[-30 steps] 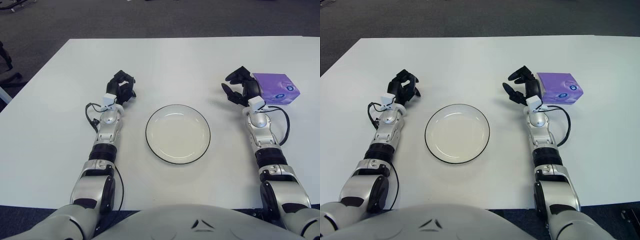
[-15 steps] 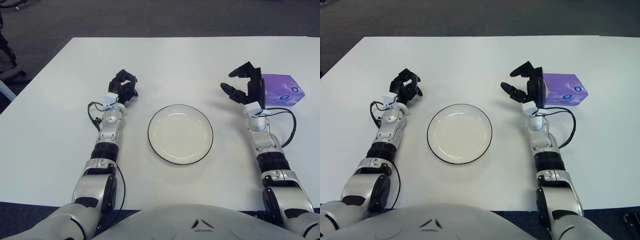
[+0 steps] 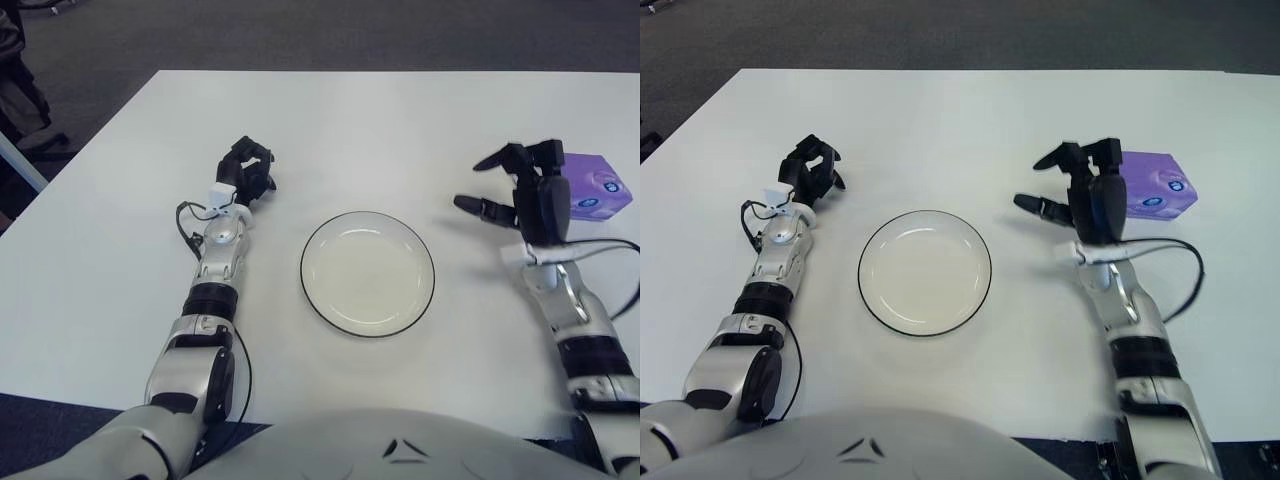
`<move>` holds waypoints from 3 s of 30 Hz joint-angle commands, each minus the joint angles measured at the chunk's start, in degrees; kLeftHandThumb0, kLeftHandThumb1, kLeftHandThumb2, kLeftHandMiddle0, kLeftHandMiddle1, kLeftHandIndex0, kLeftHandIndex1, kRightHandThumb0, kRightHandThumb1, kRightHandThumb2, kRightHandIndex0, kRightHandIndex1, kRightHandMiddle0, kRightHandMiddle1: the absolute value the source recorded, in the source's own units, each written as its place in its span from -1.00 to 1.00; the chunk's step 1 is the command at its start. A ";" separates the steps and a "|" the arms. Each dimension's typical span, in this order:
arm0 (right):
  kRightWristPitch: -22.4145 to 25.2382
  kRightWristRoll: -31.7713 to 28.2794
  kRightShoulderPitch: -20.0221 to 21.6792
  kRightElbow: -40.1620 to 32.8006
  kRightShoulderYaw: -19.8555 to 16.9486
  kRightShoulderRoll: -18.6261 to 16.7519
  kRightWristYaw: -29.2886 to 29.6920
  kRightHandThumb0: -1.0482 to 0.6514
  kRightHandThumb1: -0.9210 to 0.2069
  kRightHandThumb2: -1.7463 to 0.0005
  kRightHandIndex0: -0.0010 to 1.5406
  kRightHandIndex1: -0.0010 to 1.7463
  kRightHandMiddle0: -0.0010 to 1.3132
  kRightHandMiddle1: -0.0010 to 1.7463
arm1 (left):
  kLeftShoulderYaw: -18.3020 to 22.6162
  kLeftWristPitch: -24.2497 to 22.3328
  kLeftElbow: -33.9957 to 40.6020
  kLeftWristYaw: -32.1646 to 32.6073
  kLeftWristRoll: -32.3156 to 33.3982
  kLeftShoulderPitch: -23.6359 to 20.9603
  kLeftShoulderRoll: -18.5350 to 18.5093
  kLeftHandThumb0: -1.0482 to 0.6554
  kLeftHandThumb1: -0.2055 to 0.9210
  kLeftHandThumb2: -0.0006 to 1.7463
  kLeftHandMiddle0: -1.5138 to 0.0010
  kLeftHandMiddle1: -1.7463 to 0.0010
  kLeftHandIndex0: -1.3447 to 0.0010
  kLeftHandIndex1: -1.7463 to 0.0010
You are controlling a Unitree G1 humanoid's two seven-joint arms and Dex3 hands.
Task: Put the tissue paper into the plate.
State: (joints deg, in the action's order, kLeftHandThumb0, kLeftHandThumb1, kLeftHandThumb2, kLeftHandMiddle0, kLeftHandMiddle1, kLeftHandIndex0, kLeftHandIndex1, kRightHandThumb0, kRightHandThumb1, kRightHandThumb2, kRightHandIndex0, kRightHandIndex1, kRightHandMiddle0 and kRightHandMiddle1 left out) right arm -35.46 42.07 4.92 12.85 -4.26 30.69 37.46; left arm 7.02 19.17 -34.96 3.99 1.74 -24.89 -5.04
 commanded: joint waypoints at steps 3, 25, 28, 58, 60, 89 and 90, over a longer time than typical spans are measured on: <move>0.82 0.29 -4.12 -4.45 -3.64 3.63 -0.43 0.23 -1.00 0.71 -0.37 0.65 -0.38 0.54 | -0.02 0.60 -5.84 0.17 -0.66 6.81 0.76 -0.21 1.00 -0.49 -0.30 -1.00 -0.02 -1.00; 13.78 -4.58 -14.61 -17.37 -14.35 9.96 -20.51 -0.41 -1.00 0.84 -0.24 -0.83 -0.32 -0.48 | 0.46 2.47 -9.62 -0.86 -0.50 5.01 -0.38 -0.22 1.00 -0.49 -0.29 -1.00 -0.02 -1.00; 15.82 -5.46 -15.32 -19.19 -15.03 10.29 -24.15 -0.47 -1.00 0.89 -0.31 -0.94 -0.35 -0.67 | 0.48 2.73 -10.02 -0.91 -0.54 4.83 -0.49 -0.22 1.00 -0.49 -0.28 -1.00 -0.02 -1.00; 21.31 -1.15 4.55 -3.94 -5.20 20.09 -34.15 -0.90 -1.00 0.45 -0.85 -1.00 -0.69 -0.99 | 0.50 4.66 -12.06 -1.52 -0.58 4.38 -1.02 -0.23 1.00 -0.48 -0.27 -1.00 -0.01 -1.00; 20.71 -0.51 5.81 -2.07 -4.21 20.56 -32.99 -0.92 -1.00 0.42 -0.87 -1.00 -0.70 -0.99 | 0.46 4.73 -12.09 -1.48 -0.63 4.40 -1.00 -0.23 1.00 -0.48 -0.27 -1.00 -0.01 -1.00; 16.08 -13.49 17.82 11.42 3.04 22.01 -49.96 -1.00 -1.00 0.33 -1.00 -1.00 -0.87 -1.00 | 0.29 5.03 -11.47 -1.48 -0.79 4.97 -1.02 -0.23 1.00 -0.48 -0.26 -1.00 0.00 -1.00; 16.37 -14.33 18.03 11.80 3.08 21.84 -51.15 -1.00 -1.00 0.34 -1.00 -1.00 -0.87 -1.00 | 0.29 5.03 -11.40 -1.48 -0.79 5.01 -1.02 -0.23 1.00 -0.48 -0.26 -1.00 0.00 -1.00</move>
State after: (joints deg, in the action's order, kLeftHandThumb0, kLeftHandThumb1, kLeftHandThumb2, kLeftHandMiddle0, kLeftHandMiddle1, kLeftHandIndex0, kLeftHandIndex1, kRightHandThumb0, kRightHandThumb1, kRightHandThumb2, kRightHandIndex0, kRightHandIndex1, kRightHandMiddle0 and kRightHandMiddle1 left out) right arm -19.50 30.45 21.36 23.15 -1.68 52.35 -10.33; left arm 7.90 23.31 -42.02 2.65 1.80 -27.65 -7.29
